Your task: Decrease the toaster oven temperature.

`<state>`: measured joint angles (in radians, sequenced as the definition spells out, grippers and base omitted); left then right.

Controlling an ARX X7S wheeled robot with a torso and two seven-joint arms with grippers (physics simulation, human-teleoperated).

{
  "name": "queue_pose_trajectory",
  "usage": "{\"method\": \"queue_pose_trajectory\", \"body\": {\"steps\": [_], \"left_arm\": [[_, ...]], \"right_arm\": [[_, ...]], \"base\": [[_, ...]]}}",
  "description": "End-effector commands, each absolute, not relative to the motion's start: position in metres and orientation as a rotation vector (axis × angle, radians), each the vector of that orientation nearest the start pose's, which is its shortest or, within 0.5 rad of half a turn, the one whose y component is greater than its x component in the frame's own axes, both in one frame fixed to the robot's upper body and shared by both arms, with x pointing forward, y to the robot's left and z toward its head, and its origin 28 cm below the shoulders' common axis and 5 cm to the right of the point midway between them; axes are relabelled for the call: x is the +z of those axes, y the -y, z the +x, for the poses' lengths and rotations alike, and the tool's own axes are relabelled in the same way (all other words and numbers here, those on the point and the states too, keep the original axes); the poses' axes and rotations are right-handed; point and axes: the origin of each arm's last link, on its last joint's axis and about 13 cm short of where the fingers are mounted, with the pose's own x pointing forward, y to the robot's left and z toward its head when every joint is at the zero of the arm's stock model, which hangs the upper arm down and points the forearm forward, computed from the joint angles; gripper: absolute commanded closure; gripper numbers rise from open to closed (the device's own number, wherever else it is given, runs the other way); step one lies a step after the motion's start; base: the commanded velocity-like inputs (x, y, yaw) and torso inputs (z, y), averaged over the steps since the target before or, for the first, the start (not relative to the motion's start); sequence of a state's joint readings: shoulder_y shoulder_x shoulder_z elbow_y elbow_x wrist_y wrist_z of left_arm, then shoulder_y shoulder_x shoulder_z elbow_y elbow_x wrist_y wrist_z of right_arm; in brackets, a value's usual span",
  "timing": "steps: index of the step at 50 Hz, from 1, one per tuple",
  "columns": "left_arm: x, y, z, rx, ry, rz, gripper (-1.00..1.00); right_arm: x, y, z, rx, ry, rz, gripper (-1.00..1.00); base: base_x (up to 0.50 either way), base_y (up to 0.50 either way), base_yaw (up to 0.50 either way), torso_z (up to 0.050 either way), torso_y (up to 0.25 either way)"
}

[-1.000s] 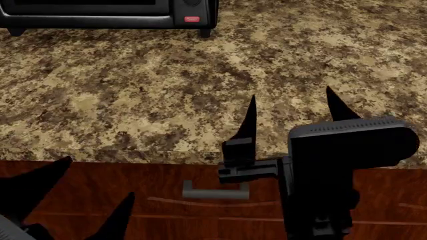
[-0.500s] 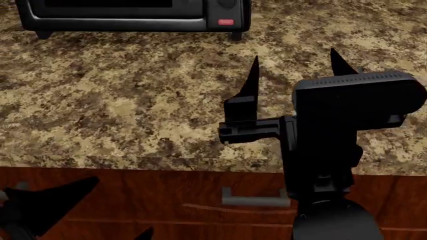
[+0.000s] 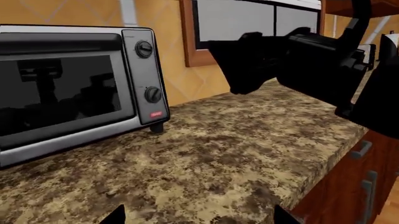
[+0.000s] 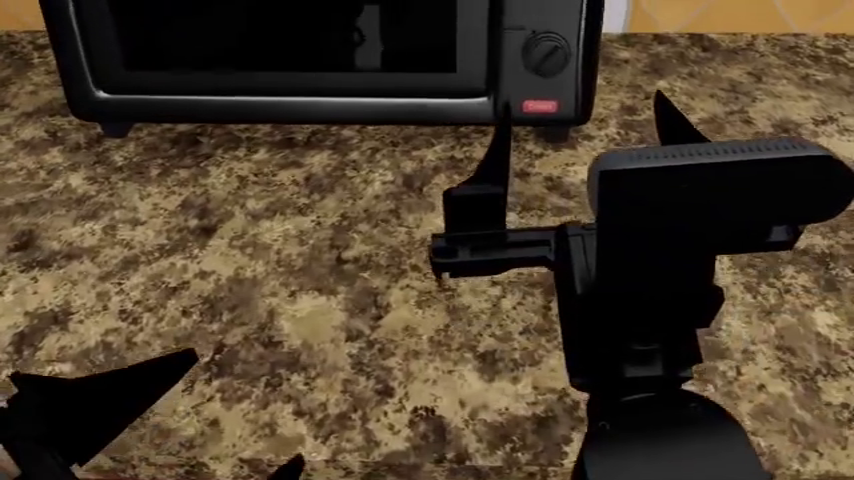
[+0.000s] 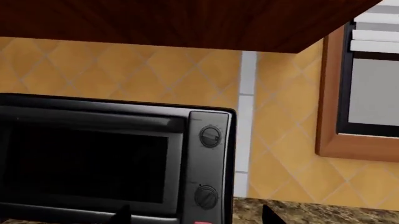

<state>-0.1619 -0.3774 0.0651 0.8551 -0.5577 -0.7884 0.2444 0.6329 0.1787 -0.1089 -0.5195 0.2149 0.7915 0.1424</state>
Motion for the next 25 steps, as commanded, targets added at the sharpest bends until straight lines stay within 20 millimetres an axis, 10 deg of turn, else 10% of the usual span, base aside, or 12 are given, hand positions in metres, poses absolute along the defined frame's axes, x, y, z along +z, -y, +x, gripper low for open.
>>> {"method": "queue_pose_trajectory", "body": {"steps": [1, 25], "left_arm": [[0.1598, -0.2169, 0.1865, -0.721, 0.123, 0.051, -1.00], [0.1637, -0.2159, 0.1868, -0.727, 0.125, 0.052, -1.00]], "right_arm": [[0.2205, 0.1011, 0.2749, 0.056, 0.341, -0.051, -1.00], [0.2182, 0.1023, 0.2712, 0.061, 0.342, -0.042, -1.00]], "base": [[0.50, 0.01, 0.00, 0.000, 0.000], [0.20, 0.00, 0.00, 0.000, 0.000]]}}
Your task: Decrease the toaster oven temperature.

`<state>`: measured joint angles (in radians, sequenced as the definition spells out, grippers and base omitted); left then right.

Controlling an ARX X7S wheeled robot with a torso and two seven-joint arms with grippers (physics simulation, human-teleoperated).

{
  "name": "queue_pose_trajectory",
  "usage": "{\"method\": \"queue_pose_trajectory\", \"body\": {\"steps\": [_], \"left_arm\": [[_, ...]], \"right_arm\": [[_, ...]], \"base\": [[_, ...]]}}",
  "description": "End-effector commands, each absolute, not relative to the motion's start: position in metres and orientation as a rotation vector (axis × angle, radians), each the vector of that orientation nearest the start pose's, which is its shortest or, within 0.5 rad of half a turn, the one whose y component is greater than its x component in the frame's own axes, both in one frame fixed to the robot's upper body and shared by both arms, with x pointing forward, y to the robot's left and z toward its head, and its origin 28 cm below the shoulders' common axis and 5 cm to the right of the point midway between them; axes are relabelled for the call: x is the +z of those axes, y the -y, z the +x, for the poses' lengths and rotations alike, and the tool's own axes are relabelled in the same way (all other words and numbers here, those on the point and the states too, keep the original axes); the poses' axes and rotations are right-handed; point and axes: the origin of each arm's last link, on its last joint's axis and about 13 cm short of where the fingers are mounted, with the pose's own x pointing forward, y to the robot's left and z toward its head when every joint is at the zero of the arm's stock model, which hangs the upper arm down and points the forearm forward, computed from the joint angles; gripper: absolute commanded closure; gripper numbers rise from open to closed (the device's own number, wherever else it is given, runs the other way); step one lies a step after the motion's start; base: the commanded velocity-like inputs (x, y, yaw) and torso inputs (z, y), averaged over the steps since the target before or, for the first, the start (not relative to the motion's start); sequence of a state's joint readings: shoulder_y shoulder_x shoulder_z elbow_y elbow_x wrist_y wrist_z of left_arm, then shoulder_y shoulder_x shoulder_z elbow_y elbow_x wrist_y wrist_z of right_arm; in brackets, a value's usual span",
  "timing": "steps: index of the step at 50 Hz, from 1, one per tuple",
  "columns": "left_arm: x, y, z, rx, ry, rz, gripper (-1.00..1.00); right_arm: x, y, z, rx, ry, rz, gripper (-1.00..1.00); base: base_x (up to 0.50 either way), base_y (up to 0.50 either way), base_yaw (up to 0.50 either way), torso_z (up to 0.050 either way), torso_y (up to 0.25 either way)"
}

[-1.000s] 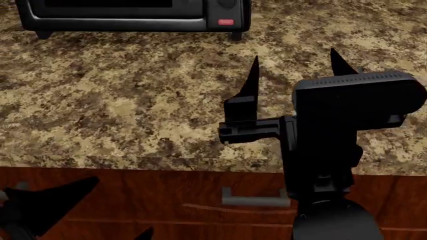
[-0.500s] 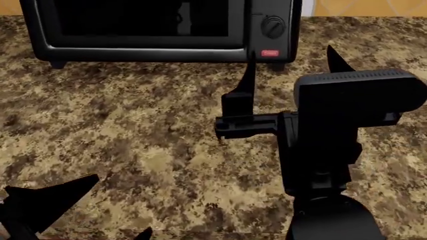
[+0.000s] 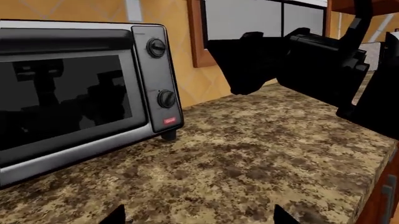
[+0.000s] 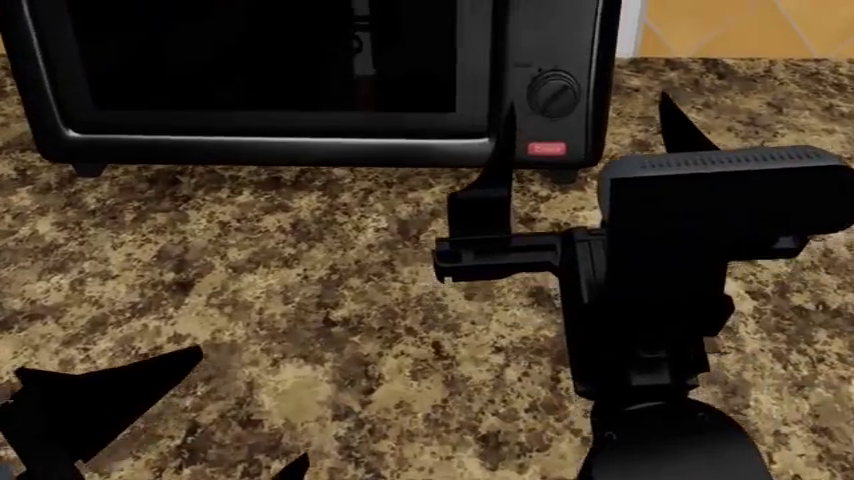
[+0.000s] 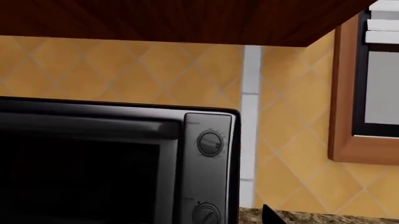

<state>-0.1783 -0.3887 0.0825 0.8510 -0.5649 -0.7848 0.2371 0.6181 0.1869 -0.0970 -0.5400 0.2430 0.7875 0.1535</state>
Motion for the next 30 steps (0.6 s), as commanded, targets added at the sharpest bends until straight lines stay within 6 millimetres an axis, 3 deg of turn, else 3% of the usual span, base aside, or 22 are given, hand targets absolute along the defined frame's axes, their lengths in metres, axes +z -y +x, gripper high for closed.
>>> {"method": "queue_pose_trajectory", "body": {"steps": [1, 23, 30], "left_arm": [[0.164, -0.216, 0.186, -0.728, 0.125, 0.052, -1.00], [0.167, -0.216, 0.186, -0.733, 0.136, 0.059, -1.00], [0.167, -0.216, 0.185, -0.731, 0.137, 0.063, -1.00]], "right_arm": [[0.218, 0.102, 0.271, 0.062, 0.343, -0.042, -1.00], [0.219, 0.102, 0.266, 0.075, 0.352, -0.035, -1.00], [0.225, 0.100, 0.258, 0.074, 0.372, -0.044, -1.00]], "base": [[0.38, 0.00, 0.00, 0.000, 0.000], [0.26, 0.00, 0.00, 0.000, 0.001], [0.00, 0.00, 0.00, 0.000, 0.000]]}}
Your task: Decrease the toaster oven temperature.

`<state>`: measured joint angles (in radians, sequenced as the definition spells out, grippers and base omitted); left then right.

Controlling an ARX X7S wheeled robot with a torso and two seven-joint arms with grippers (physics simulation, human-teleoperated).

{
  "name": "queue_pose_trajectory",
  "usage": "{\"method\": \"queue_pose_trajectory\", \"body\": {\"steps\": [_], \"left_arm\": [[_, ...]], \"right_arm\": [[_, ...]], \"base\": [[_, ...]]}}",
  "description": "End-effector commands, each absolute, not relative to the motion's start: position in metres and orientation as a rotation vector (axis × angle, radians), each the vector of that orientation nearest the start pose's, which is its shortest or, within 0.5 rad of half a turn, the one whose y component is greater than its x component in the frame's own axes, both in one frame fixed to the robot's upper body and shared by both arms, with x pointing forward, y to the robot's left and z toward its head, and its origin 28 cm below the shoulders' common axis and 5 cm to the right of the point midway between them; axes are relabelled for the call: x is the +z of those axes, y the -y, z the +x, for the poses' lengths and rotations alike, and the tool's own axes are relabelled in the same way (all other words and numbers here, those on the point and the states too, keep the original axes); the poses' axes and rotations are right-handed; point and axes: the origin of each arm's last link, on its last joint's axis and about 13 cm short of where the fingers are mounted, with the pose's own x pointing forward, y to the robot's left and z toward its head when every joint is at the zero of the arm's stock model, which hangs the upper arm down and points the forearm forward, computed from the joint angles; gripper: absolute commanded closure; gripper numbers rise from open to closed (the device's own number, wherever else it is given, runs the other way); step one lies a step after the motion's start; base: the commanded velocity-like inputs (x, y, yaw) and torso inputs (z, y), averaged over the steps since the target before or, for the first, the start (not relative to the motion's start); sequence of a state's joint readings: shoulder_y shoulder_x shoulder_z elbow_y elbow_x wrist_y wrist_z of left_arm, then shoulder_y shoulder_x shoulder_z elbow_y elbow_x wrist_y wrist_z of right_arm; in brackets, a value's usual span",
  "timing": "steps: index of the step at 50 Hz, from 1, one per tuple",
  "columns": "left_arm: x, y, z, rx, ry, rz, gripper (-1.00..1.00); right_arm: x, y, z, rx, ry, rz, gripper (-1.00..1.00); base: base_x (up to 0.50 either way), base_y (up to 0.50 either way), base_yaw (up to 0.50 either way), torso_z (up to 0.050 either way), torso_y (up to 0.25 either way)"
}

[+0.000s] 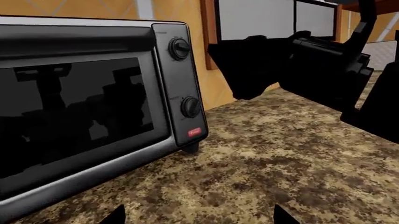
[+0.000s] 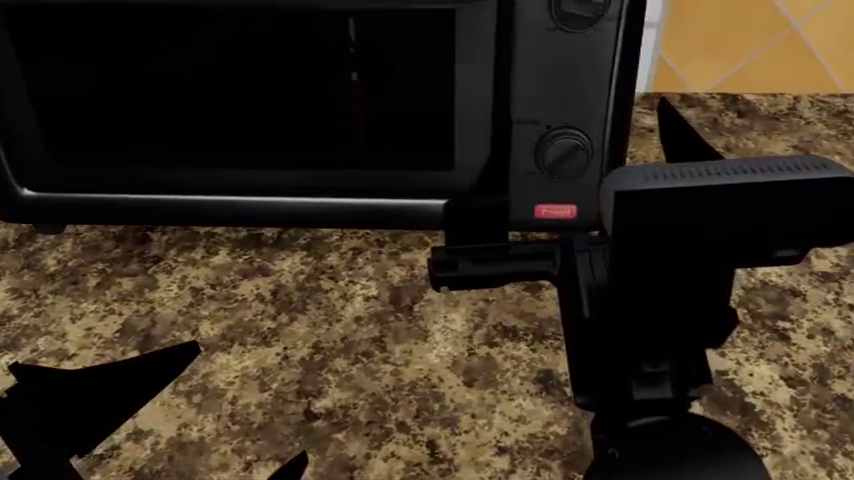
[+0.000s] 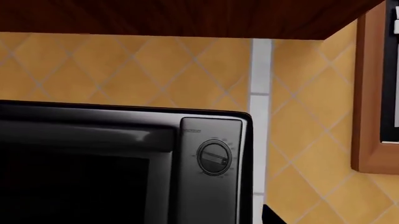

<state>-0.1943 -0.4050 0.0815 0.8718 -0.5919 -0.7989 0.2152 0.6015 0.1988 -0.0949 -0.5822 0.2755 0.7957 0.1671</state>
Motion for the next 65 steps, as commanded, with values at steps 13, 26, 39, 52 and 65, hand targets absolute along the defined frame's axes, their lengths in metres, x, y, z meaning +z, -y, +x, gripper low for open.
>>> {"method": "queue_pose_trajectory", "body": {"steps": [13, 26, 39, 52, 65], "left_arm": [[0.166, -0.215, 0.187, -0.740, 0.130, 0.062, -1.00], [0.165, -0.216, 0.193, -0.742, 0.130, 0.058, -1.00], [0.162, -0.216, 0.195, -0.742, 0.126, 0.058, -1.00], [0.159, -0.216, 0.197, -0.741, 0.121, 0.056, -1.00], [0.157, -0.217, 0.197, -0.741, 0.122, 0.056, -1.00]], "right_arm": [[0.248, 0.097, 0.246, 0.096, 0.363, 0.009, -1.00], [0.269, 0.098, 0.248, 0.069, 0.349, 0.105, -1.00], [0.277, 0.097, 0.255, 0.050, 0.358, 0.106, -1.00], [0.281, 0.097, 0.257, 0.024, 0.296, 0.166, -1.00], [0.283, 0.102, 0.266, 0.004, 0.263, 0.232, -1.00]], "base": [[0.00, 0.00, 0.00, 0.000, 0.000], [0.00, 0.00, 0.00, 0.000, 0.000], [0.00, 0.00, 0.00, 0.000, 0.000], [0.00, 0.00, 0.00, 0.000, 0.000], [0.00, 0.00, 0.00, 0.000, 0.000]]}}
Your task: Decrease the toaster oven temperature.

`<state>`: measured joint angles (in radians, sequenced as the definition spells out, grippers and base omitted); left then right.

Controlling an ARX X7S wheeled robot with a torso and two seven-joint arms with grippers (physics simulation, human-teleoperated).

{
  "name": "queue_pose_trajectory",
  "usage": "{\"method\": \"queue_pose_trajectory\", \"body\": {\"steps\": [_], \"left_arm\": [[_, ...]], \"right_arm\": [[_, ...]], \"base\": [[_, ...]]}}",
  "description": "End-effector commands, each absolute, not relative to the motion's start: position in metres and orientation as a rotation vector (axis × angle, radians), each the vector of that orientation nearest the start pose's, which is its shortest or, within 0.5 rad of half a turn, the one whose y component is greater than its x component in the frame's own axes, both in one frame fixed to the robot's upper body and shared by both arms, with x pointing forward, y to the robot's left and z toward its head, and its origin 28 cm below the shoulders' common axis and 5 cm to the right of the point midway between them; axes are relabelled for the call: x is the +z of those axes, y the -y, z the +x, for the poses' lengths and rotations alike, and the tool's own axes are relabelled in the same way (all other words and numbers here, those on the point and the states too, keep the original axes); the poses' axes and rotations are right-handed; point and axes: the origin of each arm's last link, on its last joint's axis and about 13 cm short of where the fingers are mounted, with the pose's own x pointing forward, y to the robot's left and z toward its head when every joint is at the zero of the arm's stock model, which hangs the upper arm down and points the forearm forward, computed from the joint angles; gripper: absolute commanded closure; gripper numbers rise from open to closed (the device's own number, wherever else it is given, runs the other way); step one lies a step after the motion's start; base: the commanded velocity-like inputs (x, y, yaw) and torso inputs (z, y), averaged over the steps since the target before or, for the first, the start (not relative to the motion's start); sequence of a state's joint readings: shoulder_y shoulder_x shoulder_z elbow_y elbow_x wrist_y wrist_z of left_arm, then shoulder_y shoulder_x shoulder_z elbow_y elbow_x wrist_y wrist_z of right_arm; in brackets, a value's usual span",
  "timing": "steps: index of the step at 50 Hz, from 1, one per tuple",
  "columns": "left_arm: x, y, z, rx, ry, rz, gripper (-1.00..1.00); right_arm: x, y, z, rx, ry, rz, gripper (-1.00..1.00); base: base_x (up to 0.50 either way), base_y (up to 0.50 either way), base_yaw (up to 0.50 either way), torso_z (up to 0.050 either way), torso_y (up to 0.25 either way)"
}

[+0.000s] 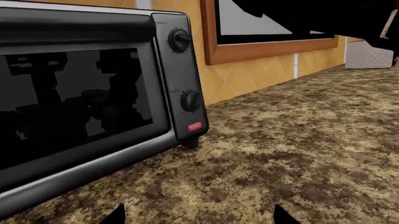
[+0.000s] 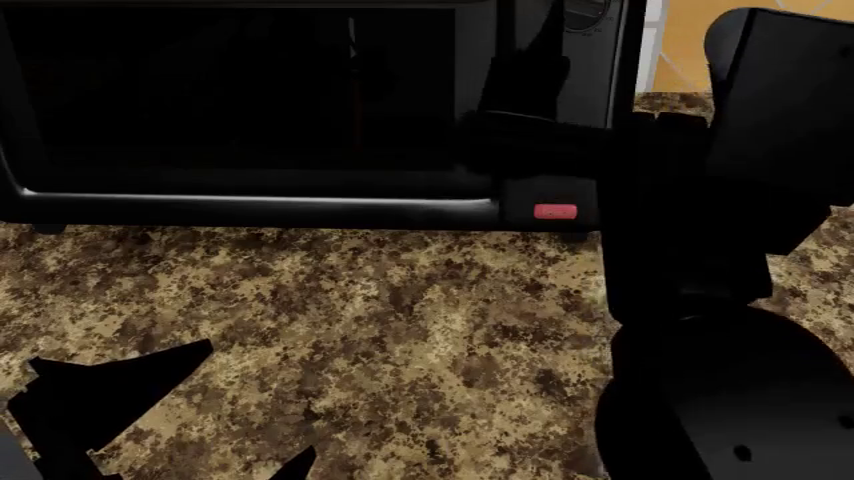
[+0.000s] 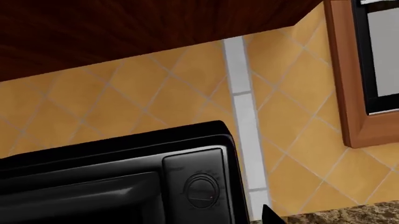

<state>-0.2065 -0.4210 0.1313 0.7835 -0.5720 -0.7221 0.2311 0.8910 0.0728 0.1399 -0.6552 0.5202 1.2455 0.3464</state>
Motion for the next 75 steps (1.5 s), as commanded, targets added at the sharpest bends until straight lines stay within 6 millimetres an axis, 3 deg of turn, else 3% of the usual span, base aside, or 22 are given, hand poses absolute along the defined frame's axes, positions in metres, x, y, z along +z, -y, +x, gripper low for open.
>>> {"method": "queue_pose_trajectory", "body": {"steps": [1, 21, 31, 41, 51, 75], "left_arm": [[0.157, -0.217, 0.197, -0.742, 0.121, 0.054, -1.00], [0.157, -0.220, 0.212, -0.738, 0.125, 0.070, -1.00], [0.158, -0.221, 0.221, -0.731, 0.129, 0.063, -1.00], [0.158, -0.223, 0.226, -0.727, 0.130, 0.057, -1.00], [0.159, -0.223, 0.230, -0.722, 0.126, 0.054, -1.00], [0.156, -0.224, 0.229, -0.725, 0.128, 0.050, -1.00]], "right_arm": [[0.283, 0.102, 0.266, 0.003, 0.260, 0.241, -1.00], [0.315, 0.089, 0.275, 0.021, 0.171, 0.562, -1.00], [0.326, 0.084, 0.285, -0.087, 0.158, 0.692, -1.00], [0.323, 0.085, 0.290, -0.176, 0.171, 0.838, -1.00], [0.308, 0.083, 0.292, -0.211, 0.144, 0.938, -1.00], [0.307, 0.062, 0.308, -0.172, 0.072, 0.963, -1.00]], "base": [[0.00, 0.00, 0.00, 0.000, 0.000], [0.00, 0.00, 0.00, 0.000, 0.000], [0.00, 0.00, 0.00, 0.000, 0.000], [0.00, 0.00, 0.00, 0.000, 0.000], [0.00, 0.00, 0.00, 0.000, 0.000], [0.00, 0.00, 0.00, 0.000, 0.000]]}}
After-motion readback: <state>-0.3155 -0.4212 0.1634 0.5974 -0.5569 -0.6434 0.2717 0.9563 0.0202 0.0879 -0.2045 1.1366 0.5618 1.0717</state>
